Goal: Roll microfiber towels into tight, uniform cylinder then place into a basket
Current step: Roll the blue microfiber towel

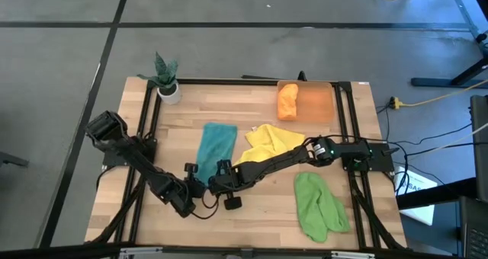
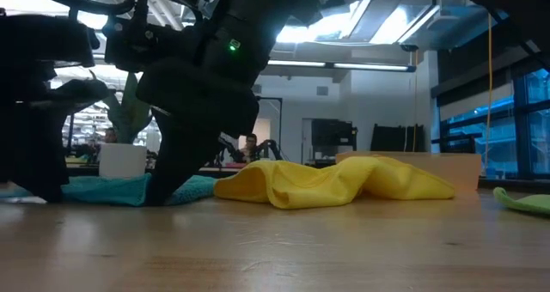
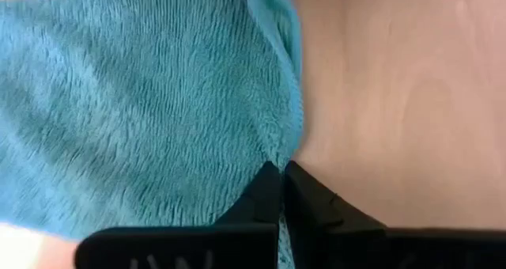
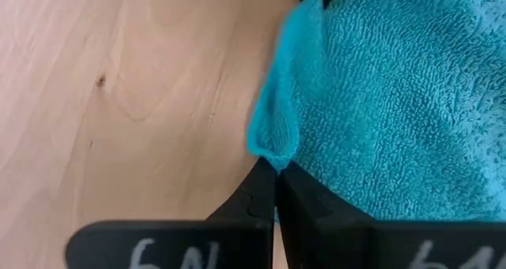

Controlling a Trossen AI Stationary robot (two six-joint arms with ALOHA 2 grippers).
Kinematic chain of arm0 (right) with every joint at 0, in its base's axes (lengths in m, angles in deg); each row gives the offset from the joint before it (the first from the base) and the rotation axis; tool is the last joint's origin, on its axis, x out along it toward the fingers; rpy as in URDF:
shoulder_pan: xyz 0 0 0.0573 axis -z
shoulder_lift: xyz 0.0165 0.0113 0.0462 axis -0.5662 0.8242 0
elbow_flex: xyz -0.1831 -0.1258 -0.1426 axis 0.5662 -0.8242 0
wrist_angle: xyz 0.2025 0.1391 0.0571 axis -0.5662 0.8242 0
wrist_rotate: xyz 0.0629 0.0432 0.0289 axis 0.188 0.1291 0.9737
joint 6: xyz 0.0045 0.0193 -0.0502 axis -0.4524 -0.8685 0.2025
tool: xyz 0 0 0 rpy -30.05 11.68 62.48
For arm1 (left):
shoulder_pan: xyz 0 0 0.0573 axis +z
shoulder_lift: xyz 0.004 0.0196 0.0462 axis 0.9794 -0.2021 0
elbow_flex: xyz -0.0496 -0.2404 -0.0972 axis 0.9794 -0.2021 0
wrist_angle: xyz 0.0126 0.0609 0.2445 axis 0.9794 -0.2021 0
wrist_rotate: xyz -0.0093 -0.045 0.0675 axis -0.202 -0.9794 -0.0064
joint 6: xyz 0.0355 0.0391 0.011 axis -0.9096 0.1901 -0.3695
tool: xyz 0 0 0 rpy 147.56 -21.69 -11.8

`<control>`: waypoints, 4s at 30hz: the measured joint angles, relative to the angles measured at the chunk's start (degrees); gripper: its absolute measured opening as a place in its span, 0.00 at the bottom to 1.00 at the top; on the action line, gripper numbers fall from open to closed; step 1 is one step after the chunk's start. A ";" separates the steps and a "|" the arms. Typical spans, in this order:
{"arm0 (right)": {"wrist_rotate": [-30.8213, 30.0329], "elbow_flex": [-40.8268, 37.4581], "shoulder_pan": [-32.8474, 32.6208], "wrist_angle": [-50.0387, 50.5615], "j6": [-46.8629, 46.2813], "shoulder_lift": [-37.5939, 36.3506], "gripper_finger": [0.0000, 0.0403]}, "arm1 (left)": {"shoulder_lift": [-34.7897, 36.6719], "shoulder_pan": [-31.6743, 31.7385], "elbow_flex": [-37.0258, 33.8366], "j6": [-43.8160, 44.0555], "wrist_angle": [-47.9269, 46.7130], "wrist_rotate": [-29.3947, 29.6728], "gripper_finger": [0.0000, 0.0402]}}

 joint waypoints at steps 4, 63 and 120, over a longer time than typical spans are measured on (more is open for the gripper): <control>-0.27 2.26 0.13 1.31 -0.08 -0.08 0.02 | 2.03 0.79 2.53 0.23 -6.74 -1.64 0.00; -9.94 1.72 6.90 13.10 0.53 -1.66 0.02 | 2.81 16.31 0.89 -26.60 -9.61 6.57 0.00; -5.50 1.76 5.18 7.24 12.18 -2.97 0.35 | 2.77 4.58 7.48 4.20 -39.12 13.32 0.18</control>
